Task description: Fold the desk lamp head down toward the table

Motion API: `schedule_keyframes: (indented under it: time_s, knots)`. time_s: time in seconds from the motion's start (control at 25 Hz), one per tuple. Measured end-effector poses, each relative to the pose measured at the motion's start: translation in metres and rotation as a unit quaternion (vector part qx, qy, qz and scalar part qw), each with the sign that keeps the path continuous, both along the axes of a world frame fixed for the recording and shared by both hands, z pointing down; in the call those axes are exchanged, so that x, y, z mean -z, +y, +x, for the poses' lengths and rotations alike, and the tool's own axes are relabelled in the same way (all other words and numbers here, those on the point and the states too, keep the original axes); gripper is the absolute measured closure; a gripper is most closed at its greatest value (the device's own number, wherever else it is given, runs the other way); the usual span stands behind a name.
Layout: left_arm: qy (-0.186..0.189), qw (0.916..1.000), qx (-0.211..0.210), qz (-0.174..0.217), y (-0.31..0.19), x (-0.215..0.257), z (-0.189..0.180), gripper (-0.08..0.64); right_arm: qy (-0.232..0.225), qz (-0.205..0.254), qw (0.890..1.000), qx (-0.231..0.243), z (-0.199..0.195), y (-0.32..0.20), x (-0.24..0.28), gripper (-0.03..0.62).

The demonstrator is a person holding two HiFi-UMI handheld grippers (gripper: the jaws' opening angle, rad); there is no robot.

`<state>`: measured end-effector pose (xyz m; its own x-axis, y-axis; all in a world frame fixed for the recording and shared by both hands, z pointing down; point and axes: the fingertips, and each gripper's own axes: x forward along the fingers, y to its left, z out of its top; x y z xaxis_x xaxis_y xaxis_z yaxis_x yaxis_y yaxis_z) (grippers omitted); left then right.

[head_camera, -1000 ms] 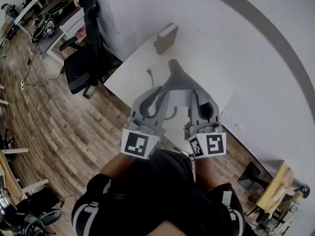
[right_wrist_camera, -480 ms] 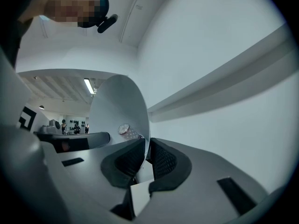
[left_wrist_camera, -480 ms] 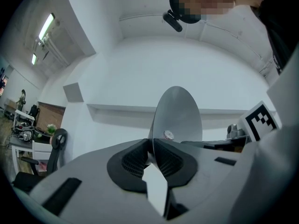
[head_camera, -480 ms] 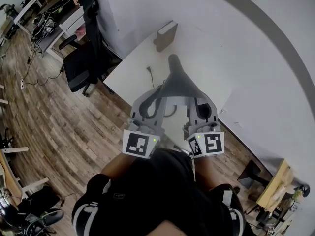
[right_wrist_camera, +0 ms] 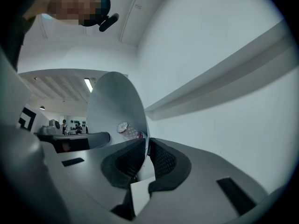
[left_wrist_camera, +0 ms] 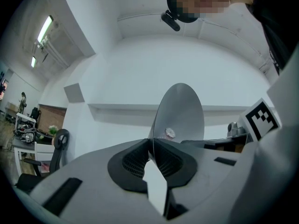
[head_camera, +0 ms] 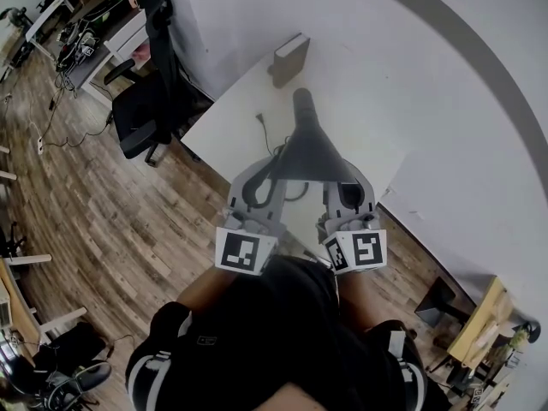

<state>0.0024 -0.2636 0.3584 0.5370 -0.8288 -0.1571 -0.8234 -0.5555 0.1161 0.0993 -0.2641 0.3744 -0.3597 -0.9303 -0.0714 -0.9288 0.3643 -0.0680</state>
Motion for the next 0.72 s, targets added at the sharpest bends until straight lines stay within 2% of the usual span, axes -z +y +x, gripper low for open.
schedule_keyframes:
  time_s: [0.44, 0.64, 0.72]
  knots:
    - [-0.007, 0.9995, -0.012, -0.030, 0.004, -0.036, 0.002, 0.518, 0.012, -0.039, 0.999, 0.001, 0.001, 0.004, -0.036, 0.560]
    - [-0.027, 0.9996, 0.001, 0.003, 0.005, -0.046, 0.001, 0.518, 0.012, -0.044, 0.999, 0.002, -0.001, 0.003, -0.047, 0.563]
    - [-0.033, 0.9994, 0.003, 0.004, 0.005, -0.054, 0.001, 0.518, 0.013, -0.051, 0.999, 0.001, 0.000, 0.003, -0.053, 0.566]
